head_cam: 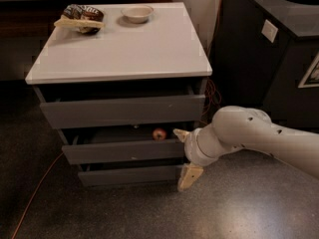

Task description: Pick rxbar blueberry from middle drawer and place on counter

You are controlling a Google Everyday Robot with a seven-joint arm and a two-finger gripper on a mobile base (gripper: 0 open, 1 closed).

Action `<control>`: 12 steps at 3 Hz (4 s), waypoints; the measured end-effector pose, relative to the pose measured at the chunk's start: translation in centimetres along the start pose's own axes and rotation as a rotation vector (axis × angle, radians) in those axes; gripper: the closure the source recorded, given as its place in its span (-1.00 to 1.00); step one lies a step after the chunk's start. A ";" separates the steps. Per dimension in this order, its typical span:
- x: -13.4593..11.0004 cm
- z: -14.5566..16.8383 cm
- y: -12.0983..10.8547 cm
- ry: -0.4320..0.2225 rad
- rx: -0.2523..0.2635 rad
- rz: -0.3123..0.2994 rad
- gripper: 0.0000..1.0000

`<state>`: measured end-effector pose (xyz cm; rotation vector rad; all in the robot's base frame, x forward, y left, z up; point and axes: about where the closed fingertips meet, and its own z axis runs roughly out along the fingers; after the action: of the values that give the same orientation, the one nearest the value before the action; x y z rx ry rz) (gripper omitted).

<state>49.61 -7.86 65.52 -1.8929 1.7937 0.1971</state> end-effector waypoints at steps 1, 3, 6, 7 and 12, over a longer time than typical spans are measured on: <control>1.4 4.0 -1.6 0.009 -0.012 -0.044 -1.00; 1.8 6.1 -1.5 0.012 0.005 -0.054 -1.00; 5.5 16.6 -6.7 0.005 0.008 -0.059 -1.00; 6.3 19.3 -8.4 -0.003 0.008 -0.046 -1.00; 9.3 25.7 -12.6 -0.026 0.019 0.057 0.58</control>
Offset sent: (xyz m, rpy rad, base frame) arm 0.0235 0.0039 -0.0270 -0.0170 -0.0129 0.0335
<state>69.06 -4.50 42.82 -1.8189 1.8275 0.2234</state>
